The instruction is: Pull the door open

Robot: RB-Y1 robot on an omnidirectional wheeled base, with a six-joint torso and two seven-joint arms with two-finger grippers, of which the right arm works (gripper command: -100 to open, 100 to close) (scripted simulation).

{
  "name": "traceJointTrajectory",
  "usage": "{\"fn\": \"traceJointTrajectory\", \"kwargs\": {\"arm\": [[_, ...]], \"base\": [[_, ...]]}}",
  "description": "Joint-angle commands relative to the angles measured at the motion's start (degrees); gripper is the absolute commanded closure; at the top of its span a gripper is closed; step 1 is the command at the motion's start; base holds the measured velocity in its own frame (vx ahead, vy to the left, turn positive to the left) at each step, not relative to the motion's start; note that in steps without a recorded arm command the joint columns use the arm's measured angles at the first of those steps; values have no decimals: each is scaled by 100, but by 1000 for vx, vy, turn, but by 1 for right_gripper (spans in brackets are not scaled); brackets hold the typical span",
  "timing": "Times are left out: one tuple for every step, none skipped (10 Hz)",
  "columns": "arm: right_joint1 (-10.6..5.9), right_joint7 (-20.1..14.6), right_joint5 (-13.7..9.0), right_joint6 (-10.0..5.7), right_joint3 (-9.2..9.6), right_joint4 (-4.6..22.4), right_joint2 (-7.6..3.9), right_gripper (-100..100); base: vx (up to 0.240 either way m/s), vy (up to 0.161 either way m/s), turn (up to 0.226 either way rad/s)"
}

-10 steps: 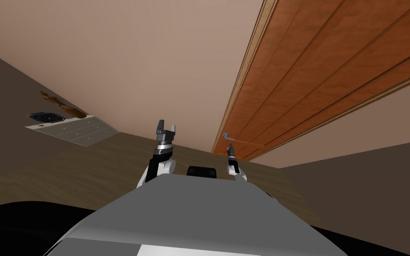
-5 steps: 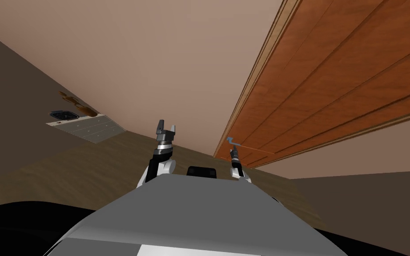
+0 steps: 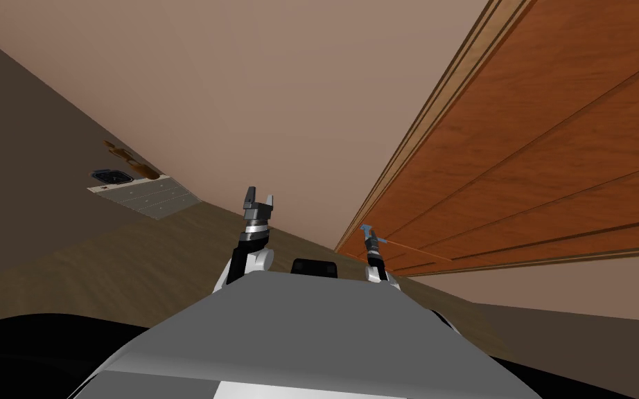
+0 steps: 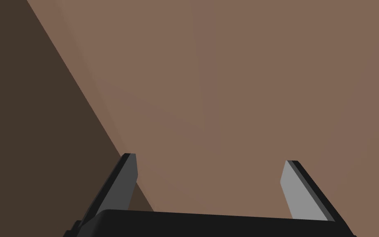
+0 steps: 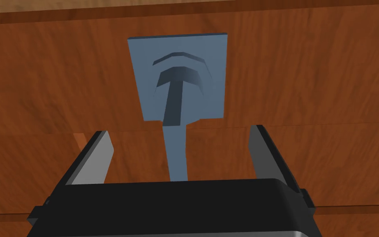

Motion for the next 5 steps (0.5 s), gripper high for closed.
{"fn": "traceJointTrajectory", "kwargs": {"arm": [[81,-14,-8,117,-8,-184,-28,-100],[66,-10,-6,88,-7,-149,-20,-100],[66,-10,-6,88,-7,-149,-20,100],[66,-10,-6,88,-7,-149,-20,100],[66,-10,-6,88,-7,-149,-20,100]], "base": [[47,-15,-17],[12,-5,-4],[0,0,0],[-7,2,3],[-8,2,2]]}}
